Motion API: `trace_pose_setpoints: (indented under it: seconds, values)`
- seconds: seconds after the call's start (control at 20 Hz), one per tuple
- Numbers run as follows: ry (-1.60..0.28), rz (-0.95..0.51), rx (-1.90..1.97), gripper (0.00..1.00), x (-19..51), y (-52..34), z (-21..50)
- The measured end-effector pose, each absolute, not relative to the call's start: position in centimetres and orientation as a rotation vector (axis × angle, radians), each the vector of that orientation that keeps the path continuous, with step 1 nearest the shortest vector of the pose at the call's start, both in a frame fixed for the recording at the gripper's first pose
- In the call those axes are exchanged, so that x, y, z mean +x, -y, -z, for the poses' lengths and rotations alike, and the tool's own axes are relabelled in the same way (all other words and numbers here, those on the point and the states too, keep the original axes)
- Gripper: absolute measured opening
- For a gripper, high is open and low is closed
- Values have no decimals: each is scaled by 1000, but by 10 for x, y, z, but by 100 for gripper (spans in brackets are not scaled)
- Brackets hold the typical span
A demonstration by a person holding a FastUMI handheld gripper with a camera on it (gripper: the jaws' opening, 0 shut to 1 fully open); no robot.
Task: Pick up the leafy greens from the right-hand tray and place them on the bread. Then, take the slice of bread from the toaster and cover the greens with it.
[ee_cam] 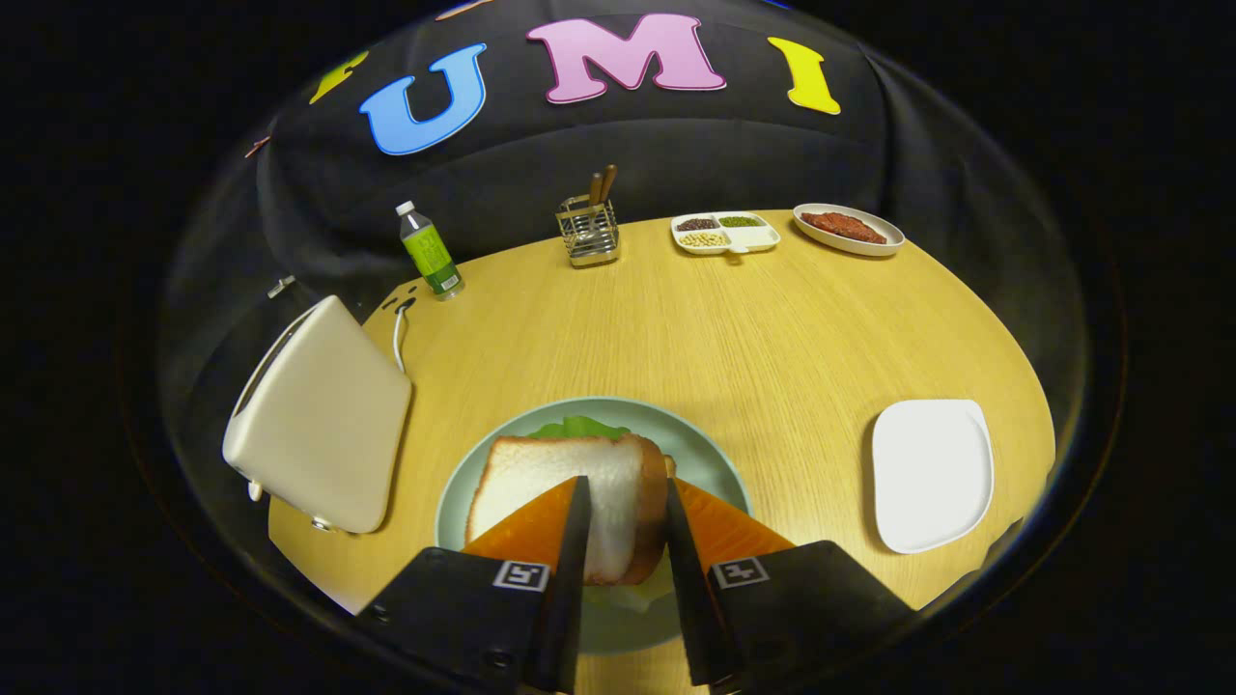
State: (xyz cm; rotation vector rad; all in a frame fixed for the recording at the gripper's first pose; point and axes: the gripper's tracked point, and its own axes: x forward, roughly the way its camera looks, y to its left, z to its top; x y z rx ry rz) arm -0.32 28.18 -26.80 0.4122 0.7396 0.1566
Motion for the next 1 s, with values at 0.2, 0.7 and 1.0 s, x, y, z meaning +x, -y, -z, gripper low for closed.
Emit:
trace_pose_setpoints:
  seconds: [0.2,0.7,1.0]
  values:
    - [-738,-157,385,70,-8,-275,268]
    - [-654,-185,296,99,-9,-240,232]
    - [-507,-230,210,99,2,-198,161]
